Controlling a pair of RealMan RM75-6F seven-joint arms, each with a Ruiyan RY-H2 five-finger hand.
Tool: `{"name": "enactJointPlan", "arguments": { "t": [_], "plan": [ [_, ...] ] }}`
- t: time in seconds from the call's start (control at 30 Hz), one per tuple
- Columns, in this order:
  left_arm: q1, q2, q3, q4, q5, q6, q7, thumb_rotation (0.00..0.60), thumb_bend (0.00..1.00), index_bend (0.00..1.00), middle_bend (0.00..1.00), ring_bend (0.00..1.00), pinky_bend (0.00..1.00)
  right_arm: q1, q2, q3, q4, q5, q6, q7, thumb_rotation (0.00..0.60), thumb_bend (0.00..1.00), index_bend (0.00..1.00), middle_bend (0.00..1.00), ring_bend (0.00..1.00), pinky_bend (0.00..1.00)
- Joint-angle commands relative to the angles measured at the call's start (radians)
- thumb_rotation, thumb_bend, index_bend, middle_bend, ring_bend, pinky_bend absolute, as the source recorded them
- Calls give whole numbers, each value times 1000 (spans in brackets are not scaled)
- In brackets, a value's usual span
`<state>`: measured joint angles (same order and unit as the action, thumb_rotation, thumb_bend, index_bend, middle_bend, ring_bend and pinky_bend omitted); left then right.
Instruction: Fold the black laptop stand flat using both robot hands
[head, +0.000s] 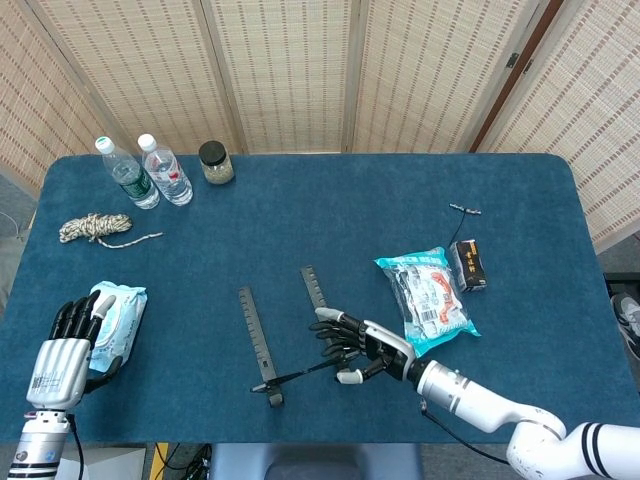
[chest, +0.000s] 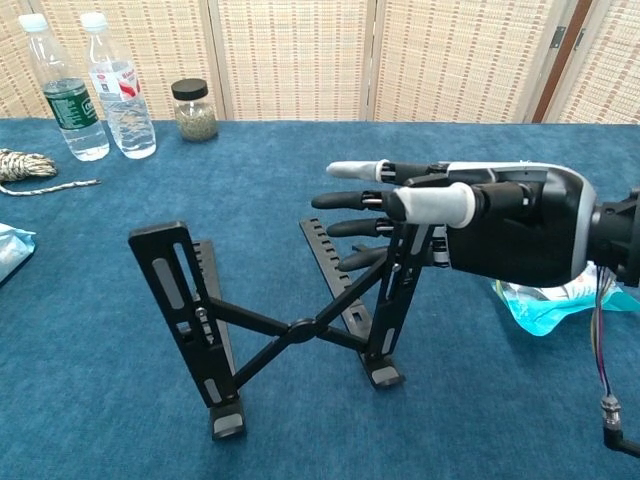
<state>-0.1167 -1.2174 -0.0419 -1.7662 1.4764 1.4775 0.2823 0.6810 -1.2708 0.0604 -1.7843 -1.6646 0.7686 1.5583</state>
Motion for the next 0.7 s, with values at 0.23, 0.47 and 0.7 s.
{"name": "enactJointPlan", "arguments": {
  "t": [0.23,0.47,0.7],
  "plan": [
    [-3,0,-1,1,1,-3,-1,600,269,77,17,32,0,20,-15,-53,25,25,15,24,600,0,54,155,118,229],
    [-4,1,-3,0,-4,-7,2,600,269,76,17,32,0,35,-23,-83,39,27,24,50,600,0,54,149,112,229],
    [-24,8,-5,4,-4,-39,-12,600,269,77,17,34,0,42,-19,-104,45,27,47,72,600,0,54,149,111,229]
  ]
}}
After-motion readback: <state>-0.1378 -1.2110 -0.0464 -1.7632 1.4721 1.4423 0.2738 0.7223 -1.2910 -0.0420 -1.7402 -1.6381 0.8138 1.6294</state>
